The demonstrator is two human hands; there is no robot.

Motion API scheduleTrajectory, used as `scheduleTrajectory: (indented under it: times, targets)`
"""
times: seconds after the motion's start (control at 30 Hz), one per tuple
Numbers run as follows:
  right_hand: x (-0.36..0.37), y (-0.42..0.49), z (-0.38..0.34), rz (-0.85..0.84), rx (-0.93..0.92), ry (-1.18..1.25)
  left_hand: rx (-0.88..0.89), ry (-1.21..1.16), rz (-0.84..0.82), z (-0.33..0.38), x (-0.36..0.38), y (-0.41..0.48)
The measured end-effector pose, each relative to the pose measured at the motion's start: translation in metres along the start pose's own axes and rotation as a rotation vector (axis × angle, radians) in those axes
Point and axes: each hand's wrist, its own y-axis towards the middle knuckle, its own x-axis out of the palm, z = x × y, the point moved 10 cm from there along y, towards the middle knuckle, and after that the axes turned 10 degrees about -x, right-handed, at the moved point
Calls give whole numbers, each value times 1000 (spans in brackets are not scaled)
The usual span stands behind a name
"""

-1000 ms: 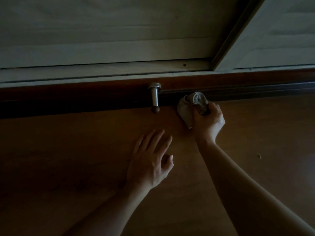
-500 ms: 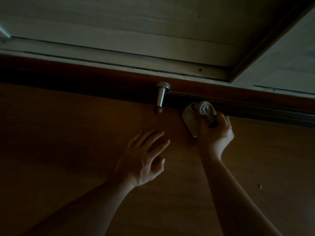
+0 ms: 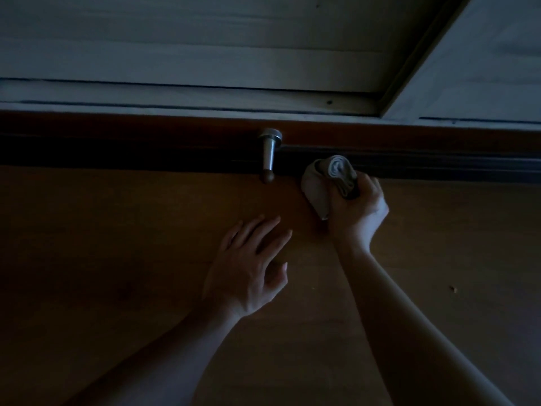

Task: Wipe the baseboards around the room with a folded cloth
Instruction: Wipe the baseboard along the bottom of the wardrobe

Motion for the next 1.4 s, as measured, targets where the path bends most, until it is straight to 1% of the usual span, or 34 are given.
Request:
scheduleTrajectory:
  times: [0.07, 0.13, 0.2, 0.33, 0.5, 0.57, 0.63, 0.7, 0.77, 0.83, 0.9, 0.97, 1.1, 1.27, 1.4]
  targets:
    - [-3, 5, 4, -23, -14, -12, -1, 3, 0, 1, 0, 1]
    - [-15, 6, 15, 26, 24, -23, -6, 10, -2, 0, 0, 1]
    - [-19, 5, 13, 54, 24, -28, -15, 5, -20, -1, 1, 1]
    - [-1, 6, -6, -51, -55, -35, -11, -14, -34, 0, 0, 1]
    - [-11, 1, 3, 29, 57, -65, -22, -51, -26, 0, -5, 0]
    - [0, -2, -10, -14, 44, -66, -28, -63, -18, 1, -8, -1]
    - [13, 0, -26, -97, -29, -66, -40, -83, -10, 0, -9, -2]
    - [15, 4, -30, -146, -62, -66, -53, -83, -13, -2, -9, -2]
    - [3, 10, -17, -146, -35, -114, -52, -66, -11, -1, -8, -2]
    - [-17, 16, 5, -89, 51, -168, -46, -51, -14, 0, -6, -1]
    - [-28, 18, 20, -57, 101, -163, -55, -45, -4, -2, -5, -2]
    - [-27, 19, 20, -68, 75, -152, -53, -33, 4, -1, -3, -1]
    - [-11, 18, 4, -151, -37, -96, -69, -22, -16, -2, 1, -2]
    - [-23, 18, 12, -80, -25, -117, -72, -4, -24, -4, 2, -3]
    - [-9, 15, -5, -145, -93, -50, -62, 35, -10, -2, 4, -2]
